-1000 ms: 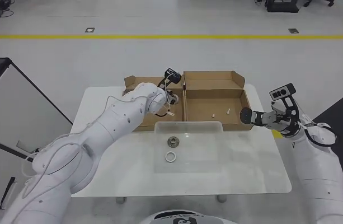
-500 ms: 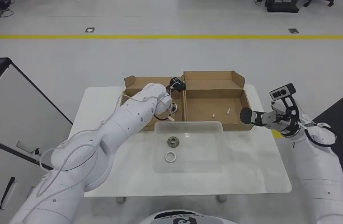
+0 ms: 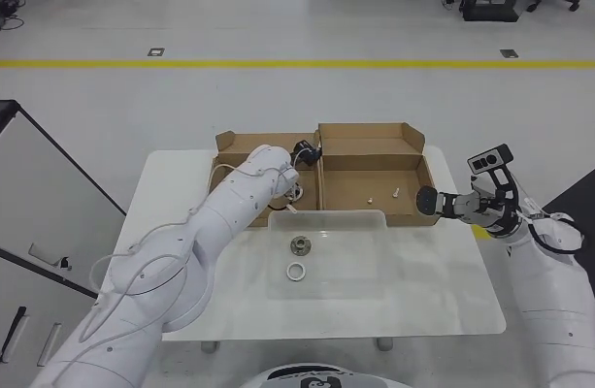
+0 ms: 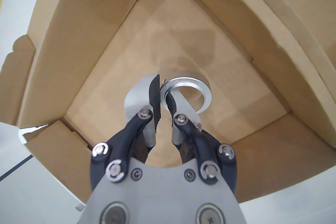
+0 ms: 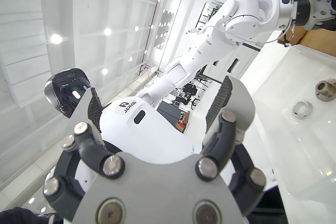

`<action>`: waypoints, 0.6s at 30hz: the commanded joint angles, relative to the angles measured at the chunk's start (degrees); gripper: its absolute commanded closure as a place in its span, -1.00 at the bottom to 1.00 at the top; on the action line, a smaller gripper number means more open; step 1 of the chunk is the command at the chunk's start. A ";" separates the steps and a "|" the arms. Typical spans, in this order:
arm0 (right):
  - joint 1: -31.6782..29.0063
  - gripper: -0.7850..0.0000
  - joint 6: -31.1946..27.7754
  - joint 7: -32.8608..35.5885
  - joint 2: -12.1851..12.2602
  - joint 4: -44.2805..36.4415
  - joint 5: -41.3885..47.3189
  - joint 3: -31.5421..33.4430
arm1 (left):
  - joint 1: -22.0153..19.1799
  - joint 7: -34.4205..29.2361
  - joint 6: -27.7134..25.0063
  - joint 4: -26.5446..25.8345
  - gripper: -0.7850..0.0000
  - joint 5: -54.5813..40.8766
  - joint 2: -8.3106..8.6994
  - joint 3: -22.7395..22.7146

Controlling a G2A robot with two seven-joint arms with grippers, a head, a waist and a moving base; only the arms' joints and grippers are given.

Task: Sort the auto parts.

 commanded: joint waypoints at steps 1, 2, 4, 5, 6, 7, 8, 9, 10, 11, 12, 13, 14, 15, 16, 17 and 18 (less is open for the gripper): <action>0.00 -1.00 0.00 0.00 0.00 0.00 0.00 0.00 | -0.02 0.34 -0.24 1.11 0.18 0.18 -0.53 -0.16; 0.00 -1.00 0.00 0.00 0.00 0.00 0.00 0.00 | 0.00 0.43 -0.39 1.64 0.09 0.23 -0.79 -0.25; 0.00 -1.00 0.00 0.00 0.00 0.00 0.00 0.00 | -0.02 0.78 -0.70 2.55 -0.55 0.53 -1.26 -0.36; 0.00 -1.00 0.00 0.00 0.00 0.00 0.00 0.00 | 0.03 0.92 -0.83 2.99 -0.60 0.62 -1.48 -0.44; 0.00 -1.00 0.00 0.00 0.00 0.00 0.00 0.00 | 0.01 1.02 -0.95 3.38 -0.68 0.71 -1.70 -0.53; 0.00 -1.00 0.00 0.00 0.00 0.00 0.00 0.00 | -0.01 1.12 -1.06 3.74 -0.76 0.82 -1.91 -0.61; 0.00 -1.00 0.00 0.00 0.00 0.00 0.00 0.00 | -0.05 1.29 -1.01 4.14 -0.80 0.93 -2.10 -0.70; 0.00 -1.00 0.00 0.00 0.00 0.00 0.00 0.00 | -0.07 1.52 -0.95 4.56 -0.84 0.93 -2.27 -0.86; 0.00 -1.00 0.00 0.00 0.00 0.00 0.00 0.00 | -0.17 1.91 -0.82 4.95 -0.88 0.91 -2.43 -1.05; 0.00 -1.00 0.00 0.00 0.00 0.00 0.00 0.00 | -0.38 2.34 -0.56 5.30 -0.95 0.72 -2.57 -1.34; 0.00 -1.00 0.00 0.00 0.00 0.00 0.00 0.00 | -0.62 2.71 -0.61 5.52 -0.97 0.46 -2.69 -1.66; 0.00 -1.00 0.00 0.00 0.00 0.00 0.00 0.00 | -0.94 3.23 -0.34 5.86 -1.00 -0.23 -2.77 -2.21; 0.00 -1.00 0.00 0.00 0.00 0.00 0.00 0.00 | -1.27 3.74 -0.28 5.99 -1.00 -0.52 -2.84 -2.58; 0.00 -1.00 0.00 0.00 0.00 0.00 0.00 0.00 | -1.59 4.17 -0.45 6.12 -1.00 -0.40 -2.88 -2.76; 0.00 -1.00 0.00 0.00 0.00 0.00 0.00 0.00 | -1.90 4.56 -0.72 6.32 -1.00 -0.24 -2.88 -2.93; 0.00 -1.00 0.00 0.00 0.00 0.00 0.00 0.00 | -2.18 4.99 -0.99 6.57 -1.00 -0.40 -2.84 -3.24; 0.00 -1.00 0.00 0.00 0.00 0.00 0.00 0.00 | -2.50 5.35 -1.58 6.71 -1.00 -0.16 -2.78 -3.38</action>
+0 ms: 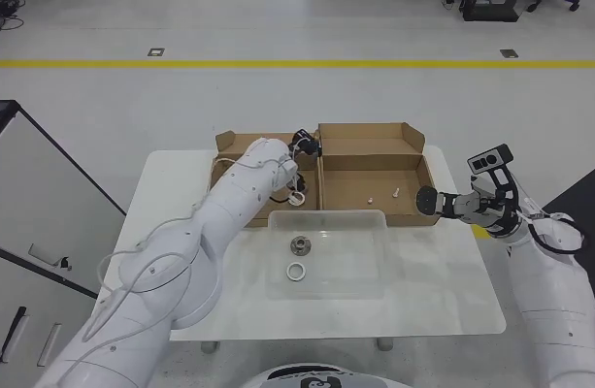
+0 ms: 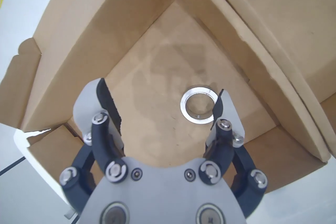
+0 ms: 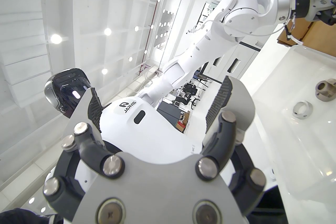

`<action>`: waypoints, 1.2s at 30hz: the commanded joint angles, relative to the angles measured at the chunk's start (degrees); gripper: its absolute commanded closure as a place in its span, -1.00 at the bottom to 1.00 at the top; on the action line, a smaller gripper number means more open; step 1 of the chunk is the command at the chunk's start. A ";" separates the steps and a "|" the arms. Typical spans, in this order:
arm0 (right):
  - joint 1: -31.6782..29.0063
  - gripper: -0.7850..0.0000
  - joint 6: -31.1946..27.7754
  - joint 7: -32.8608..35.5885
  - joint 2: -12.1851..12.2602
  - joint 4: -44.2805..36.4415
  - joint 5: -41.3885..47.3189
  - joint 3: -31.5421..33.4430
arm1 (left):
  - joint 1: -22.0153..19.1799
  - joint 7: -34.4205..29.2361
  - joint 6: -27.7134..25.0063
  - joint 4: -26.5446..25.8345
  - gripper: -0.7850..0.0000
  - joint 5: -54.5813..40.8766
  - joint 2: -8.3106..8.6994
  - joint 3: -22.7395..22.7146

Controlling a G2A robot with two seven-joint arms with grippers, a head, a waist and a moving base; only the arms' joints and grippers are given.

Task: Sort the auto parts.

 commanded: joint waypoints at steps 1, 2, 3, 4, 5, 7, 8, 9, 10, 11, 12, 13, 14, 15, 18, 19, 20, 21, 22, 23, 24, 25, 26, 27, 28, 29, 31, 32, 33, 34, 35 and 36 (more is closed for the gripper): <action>0.00 -1.00 0.00 0.00 0.00 0.00 0.00 0.00 | -0.63 0.67 -1.17 0.35 -1.00 0.46 0.17 -0.28; 0.00 -1.00 0.00 0.00 0.00 0.00 0.00 0.00 | -0.95 1.17 -2.12 0.32 -1.00 0.40 0.29 -0.55; 0.00 -1.00 0.00 0.00 0.00 0.00 0.00 0.00 | -1.29 1.36 -3.98 0.15 -1.00 0.71 0.46 -0.62; 0.00 -1.00 0.00 0.00 0.00 0.00 0.00 0.00 | -1.74 1.73 -5.65 0.10 -1.00 1.01 0.68 -0.74; 0.00 -1.00 0.00 0.00 0.00 0.00 0.00 0.00 | -2.17 2.33 -7.14 -0.07 -1.00 1.38 0.92 -0.86; 0.00 -1.00 0.00 0.00 0.00 0.00 0.00 0.00 | -2.97 3.74 -9.37 -0.85 -1.00 2.57 1.45 -0.97; 0.00 -1.00 0.00 0.00 0.00 0.00 0.00 0.00 | -3.31 4.67 -11.09 -1.47 -1.00 3.20 1.78 -1.02; 0.00 -1.00 0.00 0.00 0.00 0.00 0.00 0.00 | -3.67 5.19 -12.36 -1.61 -1.00 3.45 2.17 -1.26; 0.00 -1.00 0.00 0.00 0.00 0.00 0.00 0.00 | -4.02 5.44 -13.38 -1.95 -1.00 3.38 2.56 -1.63; 0.00 -1.00 0.00 0.00 0.00 0.00 0.00 0.00 | -4.36 5.90 -14.72 -2.78 -1.00 3.88 2.97 -1.78; 0.00 -1.00 0.00 0.00 0.00 0.00 0.00 0.00 | -4.70 6.11 -15.58 -3.34 -1.00 4.39 3.44 -1.97; 0.00 -1.00 0.00 0.00 0.00 0.00 0.00 0.00 | -5.03 6.35 -16.52 -4.37 -1.00 4.80 3.92 -2.21; 0.00 -1.00 0.00 0.00 0.00 0.00 0.00 0.00 | -5.13 6.40 -17.44 -5.28 -1.00 5.05 4.46 -2.51; 0.00 -1.00 0.00 0.00 0.00 0.00 0.00 0.00 | -5.22 6.33 -18.00 -6.48 -1.00 5.13 5.01 -2.92; 0.00 -1.00 0.00 0.00 0.00 0.00 0.00 0.00 | -4.49 5.94 -21.42 -12.03 -1.00 5.36 7.01 -4.16; 0.00 -1.00 0.00 0.00 0.00 0.00 0.00 0.00 | -4.03 6.38 -22.89 -14.38 -1.00 5.47 7.86 -4.74; 0.00 -1.00 0.00 0.00 0.00 0.00 0.00 0.00 | -3.43 5.85 -23.72 -16.31 -1.00 5.82 8.79 -5.25; 0.00 -1.00 0.00 0.00 0.00 0.00 0.00 0.00 | -2.73 5.22 -24.22 -18.71 -1.00 5.48 9.72 -6.06; 0.00 -1.00 0.00 0.00 0.00 0.00 0.00 0.00 | -1.92 5.13 -24.93 -21.63 -1.00 4.98 10.71 -7.08; 0.00 -1.00 0.00 0.00 0.00 0.00 0.00 0.00 | -0.87 4.91 -25.22 -24.21 -1.00 4.12 11.80 -8.37; 0.00 -1.00 0.00 0.00 0.00 0.00 0.00 0.00 | 0.17 4.11 -25.13 -27.09 -1.00 3.64 12.91 -9.61; 0.00 -1.00 0.00 0.00 0.00 0.00 0.00 0.00 | 1.29 2.85 -25.26 -30.40 -1.00 3.70 14.03 -10.70; 0.00 -1.00 0.00 0.00 0.00 0.00 0.00 0.00 | 2.47 1.47 -24.93 -33.80 -1.00 3.87 15.19 -11.95; 0.00 -1.00 0.00 0.00 0.00 0.00 0.00 0.00 | 3.96 0.35 -24.95 -37.54 -1.00 3.65 16.35 -13.33; 0.00 -1.00 0.00 0.00 0.00 0.00 0.00 0.00 | 5.51 -0.93 -24.66 -41.10 -1.00 3.27 17.52 -14.94; 0.00 -1.00 0.00 0.00 0.00 0.00 0.00 0.00 | 7.18 -2.11 -24.27 -44.82 -1.00 2.68 18.66 -16.73; 0.00 -1.00 0.00 0.00 0.00 0.00 0.00 0.00 | 10.49 -5.92 -24.27 -52.09 -1.00 2.85 20.84 -19.79; 0.00 -1.00 0.00 0.00 0.00 0.00 0.00 0.00 | 12.14 -7.79 -24.03 -55.51 -1.00 2.93 21.83 -21.34; 0.00 -1.00 0.00 0.00 0.00 0.00 0.00 0.00 | 13.73 -9.85 -24.15 -58.71 -1.00 3.18 22.73 -22.67; 0.00 -1.00 0.00 0.00 0.00 0.00 0.00 0.00 | 15.28 -11.84 -23.98 -61.50 -1.00 3.18 23.54 -23.99; 0.00 -1.00 0.00 0.00 0.00 0.00 0.00 0.00 | 16.68 -13.88 -23.63 -64.18 -1.00 3.09 24.25 -25.18; 0.00 -1.00 0.00 0.00 0.00 0.00 0.00 0.00 | 17.96 -15.69 -23.36 -66.71 -1.00 2.84 24.87 -26.25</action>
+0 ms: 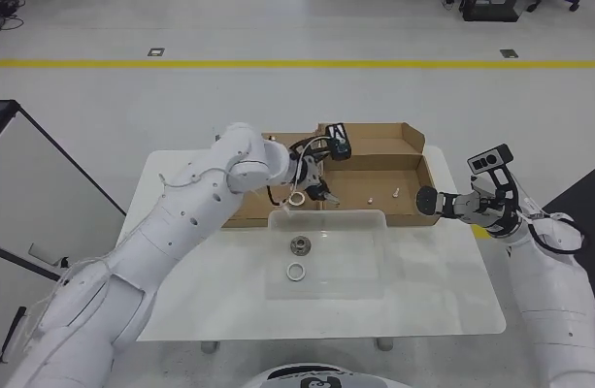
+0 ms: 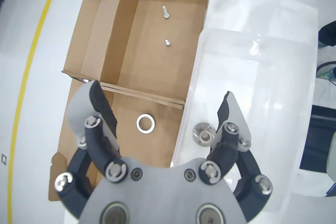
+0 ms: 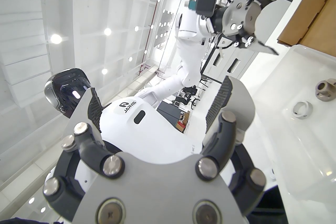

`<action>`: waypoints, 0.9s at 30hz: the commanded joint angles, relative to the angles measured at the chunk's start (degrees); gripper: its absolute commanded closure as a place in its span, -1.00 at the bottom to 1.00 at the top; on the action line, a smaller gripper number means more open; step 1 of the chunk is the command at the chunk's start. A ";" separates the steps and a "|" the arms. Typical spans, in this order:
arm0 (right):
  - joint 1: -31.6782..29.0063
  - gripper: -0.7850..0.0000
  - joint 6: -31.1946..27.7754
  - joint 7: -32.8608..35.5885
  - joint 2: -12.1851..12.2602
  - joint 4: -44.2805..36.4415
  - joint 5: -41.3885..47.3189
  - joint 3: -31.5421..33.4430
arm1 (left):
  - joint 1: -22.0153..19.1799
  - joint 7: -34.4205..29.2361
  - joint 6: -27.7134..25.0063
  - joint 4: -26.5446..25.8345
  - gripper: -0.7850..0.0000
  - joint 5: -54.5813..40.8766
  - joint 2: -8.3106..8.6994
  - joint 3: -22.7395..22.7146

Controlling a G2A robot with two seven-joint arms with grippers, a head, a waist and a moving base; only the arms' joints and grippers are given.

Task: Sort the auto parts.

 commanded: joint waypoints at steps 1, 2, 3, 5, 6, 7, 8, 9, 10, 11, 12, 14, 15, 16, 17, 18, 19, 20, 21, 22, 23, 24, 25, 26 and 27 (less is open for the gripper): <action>0.00 -1.00 0.00 0.00 0.00 0.00 0.00 0.00 | 2.72 -4.03 0.66 -5.46 -1.00 -0.74 1.19 -2.13; 0.00 -1.00 0.00 0.00 0.00 0.00 0.00 0.00 | 3.69 -5.93 1.06 -7.33 -1.00 -1.44 1.64 -2.93; 0.00 -1.00 0.00 0.00 0.00 0.00 0.00 0.00 | 4.47 -7.71 1.82 -8.94 -1.00 -2.20 2.02 -3.69; 0.00 -1.00 0.00 0.00 0.00 0.00 0.00 0.00 | 5.34 -12.15 2.24 -11.65 -1.00 -3.53 2.57 -4.16; 0.00 -1.00 0.00 0.00 0.00 0.00 0.00 0.00 | 5.39 -14.04 2.26 -12.37 -1.00 -4.44 2.78 -4.35; 0.00 -1.00 0.00 0.00 0.00 0.00 0.00 0.00 | 5.36 -15.58 2.68 -12.76 -1.00 -5.22 2.92 -4.50; 0.00 -1.00 0.00 0.00 0.00 0.00 0.00 0.00 | 5.15 -16.89 3.42 -13.08 -1.00 -5.74 3.01 -4.18; 0.00 -1.00 0.00 0.00 0.00 0.00 0.00 0.00 | 4.75 -17.76 4.30 -13.38 -1.00 -5.99 3.12 -3.26; 0.00 -1.00 0.00 0.00 0.00 0.00 0.00 0.00 | 4.20 -18.75 5.29 -13.52 -1.00 -6.55 3.23 -1.88; 0.00 -1.00 0.00 0.00 0.00 0.00 0.00 0.00 | 3.53 -19.72 6.25 -13.63 -1.00 -7.95 3.34 -0.39; 0.00 -1.00 0.00 0.00 0.00 0.00 0.00 0.00 | 2.55 -20.66 7.19 -13.71 -1.00 -9.22 3.49 1.21; 0.00 -1.00 0.00 0.00 0.00 0.00 0.00 0.00 | 0.09 -22.11 8.64 -13.42 -1.00 -10.05 3.87 5.10; 0.00 -1.00 0.00 0.00 0.00 0.00 0.00 0.00 | -1.04 -22.52 9.05 -12.89 -1.00 -11.22 4.02 6.61; 0.00 -1.00 0.00 0.00 0.00 0.00 0.00 0.00 | -2.07 -22.87 9.40 -12.39 -1.00 -12.55 4.13 8.02; 0.00 -1.00 0.00 0.00 0.00 0.00 0.00 0.00 | -3.10 -23.27 9.80 -11.89 -1.00 -13.74 4.23 9.42; 0.00 -1.00 0.00 0.00 0.00 0.00 0.00 0.00 | -4.19 -23.61 10.14 -11.41 -1.00 -14.38 4.32 10.78; 0.00 -1.00 0.00 0.00 0.00 0.00 0.00 0.00 | -5.19 -23.76 10.29 -10.94 -1.00 -15.00 4.41 12.21; 0.00 -1.00 0.00 0.00 0.00 0.00 0.00 0.00 | -5.94 -23.69 10.22 -10.48 -1.00 -16.49 4.48 13.67; 0.00 -1.00 0.00 0.00 0.00 0.00 0.00 0.00 | -6.68 -23.81 10.34 -9.95 -1.00 -18.51 4.57 14.82; 0.00 -1.00 0.00 0.00 0.00 0.00 0.00 0.00 | -7.62 -24.03 10.56 -9.82 -1.00 -19.51 4.67 16.16; 0.00 -1.00 0.00 0.00 0.00 0.00 0.00 0.00 | -8.51 -24.06 10.59 -9.69 -1.00 -20.08 4.81 17.61; 0.00 -1.00 0.00 0.00 0.00 0.00 0.00 0.00 | -9.27 -23.96 10.49 -9.50 -1.00 -20.87 4.96 18.95; 0.00 -1.00 0.00 0.00 0.00 0.00 0.00 0.00 | -10.01 -23.72 10.25 -9.47 -1.00 -21.62 5.12 20.27; 0.00 -1.00 0.00 0.00 0.00 0.00 0.00 0.00 | -10.65 -23.35 9.89 -9.27 -1.00 -22.38 5.28 21.14; 0.00 -1.00 0.00 0.00 0.00 0.00 0.00 0.00 | -11.06 -22.90 9.43 -9.13 -1.00 -22.97 5.43 21.84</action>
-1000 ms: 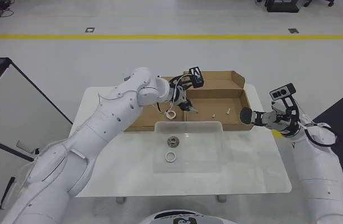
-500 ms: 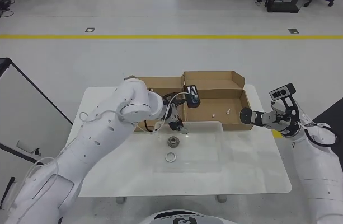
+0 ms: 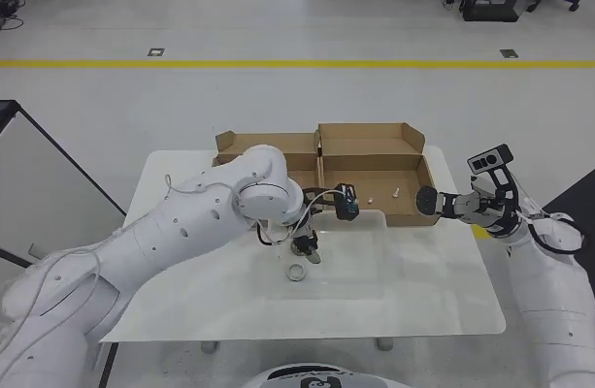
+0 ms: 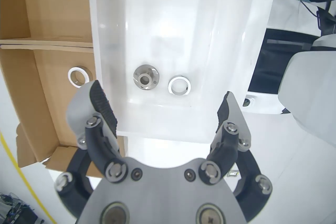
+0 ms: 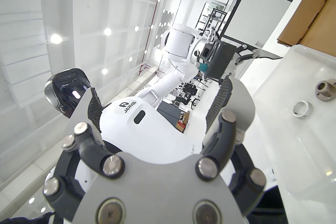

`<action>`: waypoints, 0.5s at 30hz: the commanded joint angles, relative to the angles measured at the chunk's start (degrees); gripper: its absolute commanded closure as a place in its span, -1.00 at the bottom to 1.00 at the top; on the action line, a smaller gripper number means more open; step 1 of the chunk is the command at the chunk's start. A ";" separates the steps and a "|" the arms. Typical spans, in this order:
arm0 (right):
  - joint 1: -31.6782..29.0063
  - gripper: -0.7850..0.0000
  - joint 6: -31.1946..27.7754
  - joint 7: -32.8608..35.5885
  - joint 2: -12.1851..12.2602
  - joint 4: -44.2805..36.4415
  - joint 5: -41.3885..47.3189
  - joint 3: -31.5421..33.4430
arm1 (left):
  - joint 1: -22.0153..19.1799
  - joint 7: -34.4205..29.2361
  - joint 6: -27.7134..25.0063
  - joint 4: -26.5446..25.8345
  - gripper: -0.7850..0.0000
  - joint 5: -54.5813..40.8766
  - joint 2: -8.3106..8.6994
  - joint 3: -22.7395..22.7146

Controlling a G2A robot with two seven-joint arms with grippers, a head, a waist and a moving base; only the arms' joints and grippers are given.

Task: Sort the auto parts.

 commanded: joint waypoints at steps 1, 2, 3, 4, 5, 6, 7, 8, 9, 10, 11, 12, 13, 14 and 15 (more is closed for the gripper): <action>0.00 -1.00 0.00 0.00 0.00 0.00 0.00 0.00 | -0.80 1.03 -1.01 0.24 -1.00 -0.62 0.30 1.51; 0.00 -1.00 0.00 0.00 0.00 0.00 0.00 0.00 | -1.03 1.65 -1.63 0.46 -1.00 -0.32 0.47 2.28; 0.00 -1.00 0.00 0.00 0.00 0.00 0.00 0.00 | -0.98 2.52 -2.49 0.93 -1.00 -0.90 0.62 2.55; 0.00 -1.00 0.00 0.00 0.00 0.00 0.00 0.00 | -0.81 3.14 -3.12 1.41 -1.00 -1.52 0.76 2.43; 0.00 -1.00 0.00 0.00 0.00 0.00 0.00 0.00 | -0.77 3.49 -3.47 1.37 -1.00 -0.85 0.88 2.74; 0.00 -1.00 0.00 0.00 0.00 0.00 0.00 0.00 | -0.75 3.71 -3.68 1.39 -1.00 0.28 1.02 3.32; 0.00 -1.00 0.00 0.00 0.00 0.00 0.00 0.00 | -0.71 3.99 -3.96 1.48 -1.00 1.14 1.17 3.71; 0.00 -1.00 0.00 0.00 0.00 0.00 0.00 0.00 | -0.57 4.42 -4.39 1.73 -0.98 1.68 1.34 3.85; 0.00 -1.00 0.00 0.00 0.00 0.00 0.00 0.00 | -0.40 4.79 -4.76 1.88 -0.89 2.08 1.50 3.92; 0.00 -1.00 0.00 0.00 0.00 0.00 0.00 0.00 | -0.25 5.01 -4.98 1.93 -0.83 2.46 1.66 3.99; 0.00 -1.00 0.00 0.00 0.00 0.00 0.00 0.00 | -0.10 5.15 -5.12 1.86 -0.73 2.82 1.81 4.05; 0.00 -1.00 0.00 0.00 0.00 0.00 0.00 0.00 | 0.04 5.24 -5.21 1.74 -0.68 3.07 1.97 4.07; 0.00 -1.00 0.00 0.00 0.00 0.00 0.00 0.00 | 0.22 5.31 -5.28 1.61 -0.61 3.21 2.11 4.05; 0.00 -1.00 0.00 0.00 0.00 0.00 0.00 0.00 | 0.41 5.38 -5.35 1.38 -0.44 3.41 2.26 4.13; 0.00 -1.00 0.00 0.00 0.00 0.00 0.00 0.00 | 0.57 5.43 -5.40 1.22 -0.36 3.53 2.40 4.20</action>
